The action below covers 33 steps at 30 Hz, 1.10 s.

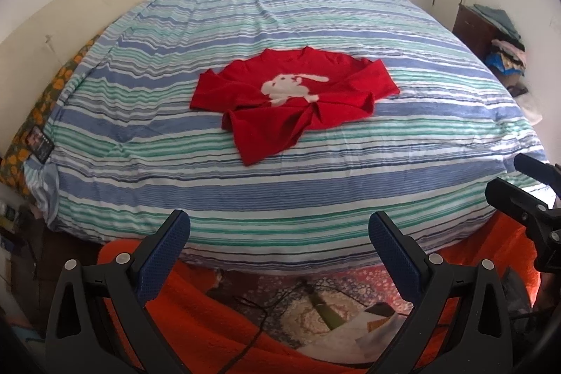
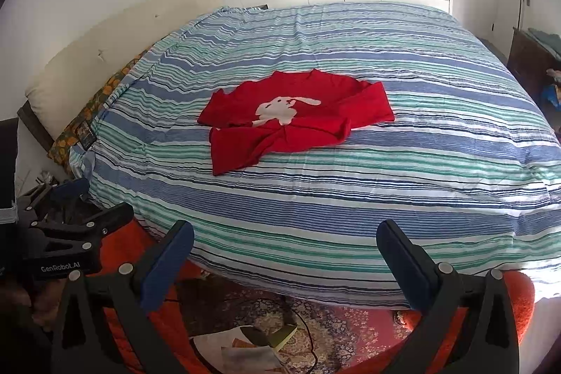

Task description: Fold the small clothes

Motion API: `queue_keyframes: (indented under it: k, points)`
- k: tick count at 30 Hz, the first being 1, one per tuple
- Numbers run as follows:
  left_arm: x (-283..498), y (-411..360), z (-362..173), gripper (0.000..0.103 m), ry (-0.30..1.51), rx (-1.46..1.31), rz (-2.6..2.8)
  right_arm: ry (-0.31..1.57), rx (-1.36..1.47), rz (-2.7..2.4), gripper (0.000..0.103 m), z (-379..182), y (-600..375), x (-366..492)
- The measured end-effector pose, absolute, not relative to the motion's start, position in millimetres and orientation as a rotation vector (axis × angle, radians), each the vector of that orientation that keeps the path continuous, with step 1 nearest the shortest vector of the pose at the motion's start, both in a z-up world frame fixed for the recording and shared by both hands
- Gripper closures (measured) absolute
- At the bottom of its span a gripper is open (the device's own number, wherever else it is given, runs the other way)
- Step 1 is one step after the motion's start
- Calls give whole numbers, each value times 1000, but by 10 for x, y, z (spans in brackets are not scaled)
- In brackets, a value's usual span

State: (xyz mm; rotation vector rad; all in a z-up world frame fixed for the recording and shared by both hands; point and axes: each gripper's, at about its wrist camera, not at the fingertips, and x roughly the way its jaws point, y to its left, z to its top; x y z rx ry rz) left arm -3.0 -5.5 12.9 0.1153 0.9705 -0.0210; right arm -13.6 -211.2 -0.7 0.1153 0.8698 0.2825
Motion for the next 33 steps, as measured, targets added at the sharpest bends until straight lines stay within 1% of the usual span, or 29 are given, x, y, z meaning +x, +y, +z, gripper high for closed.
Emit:
queue_keyframes:
  k: [4, 7, 9, 16, 33]
  points:
    - [19, -78, 33, 1, 990, 117, -37, 863, 112, 262, 0, -4, -2122, -171]
    - [105, -101, -41, 1, 1039, 120, -42, 907, 123, 254, 0, -123, -2148, -119]
    - [131, -93, -6, 1, 1030, 111, -39, 922, 138, 251, 0, -160, -2189, -56]
    - [186, -89, 59, 1, 1012, 91, -41, 876, 127, 228, 0, -3, -2254, 40]
    - [167, -102, 228, 1, 967, 110, -34, 834, 119, 228, 0, 173, -2288, 10]
